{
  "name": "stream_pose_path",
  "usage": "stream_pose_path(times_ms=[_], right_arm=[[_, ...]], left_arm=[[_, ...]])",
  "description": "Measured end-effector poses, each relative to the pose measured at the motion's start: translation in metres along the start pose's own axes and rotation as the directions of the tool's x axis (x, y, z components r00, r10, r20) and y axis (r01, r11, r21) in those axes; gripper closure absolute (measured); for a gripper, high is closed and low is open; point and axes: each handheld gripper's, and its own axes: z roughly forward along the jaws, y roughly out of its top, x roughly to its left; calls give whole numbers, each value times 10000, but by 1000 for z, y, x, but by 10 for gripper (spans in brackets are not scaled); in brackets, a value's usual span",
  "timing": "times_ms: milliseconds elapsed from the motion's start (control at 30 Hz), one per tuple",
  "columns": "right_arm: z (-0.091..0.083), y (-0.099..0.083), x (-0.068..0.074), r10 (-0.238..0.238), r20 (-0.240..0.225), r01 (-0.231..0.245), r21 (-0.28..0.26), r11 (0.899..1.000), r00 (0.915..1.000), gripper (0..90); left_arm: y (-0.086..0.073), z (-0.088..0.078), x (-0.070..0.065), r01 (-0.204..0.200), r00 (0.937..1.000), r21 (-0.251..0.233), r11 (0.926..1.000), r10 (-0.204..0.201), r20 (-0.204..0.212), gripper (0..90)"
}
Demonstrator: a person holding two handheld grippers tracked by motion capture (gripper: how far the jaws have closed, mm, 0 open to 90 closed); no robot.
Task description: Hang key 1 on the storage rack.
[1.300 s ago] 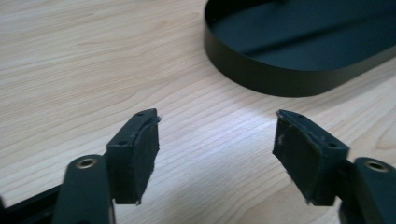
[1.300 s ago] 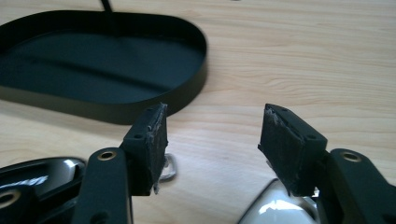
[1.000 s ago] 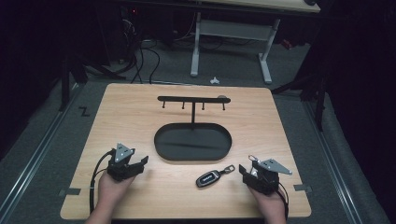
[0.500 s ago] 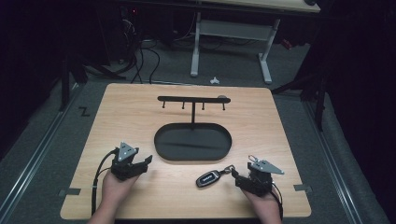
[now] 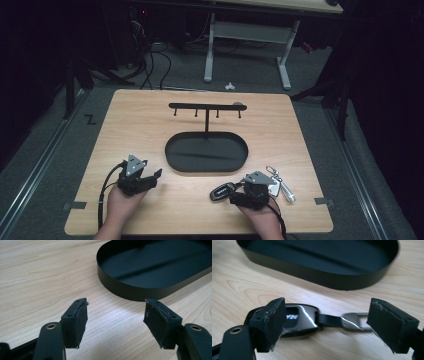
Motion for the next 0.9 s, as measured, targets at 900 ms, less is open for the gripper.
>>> stream_pose_path(times_ms=[900], right_arm=[[-8, -15, -5, -311, 586, 277, 574, 9980, 9978, 186]], left_arm=[[9, 17, -15, -603, 9975, -41, 9982, 604, 372, 369]])
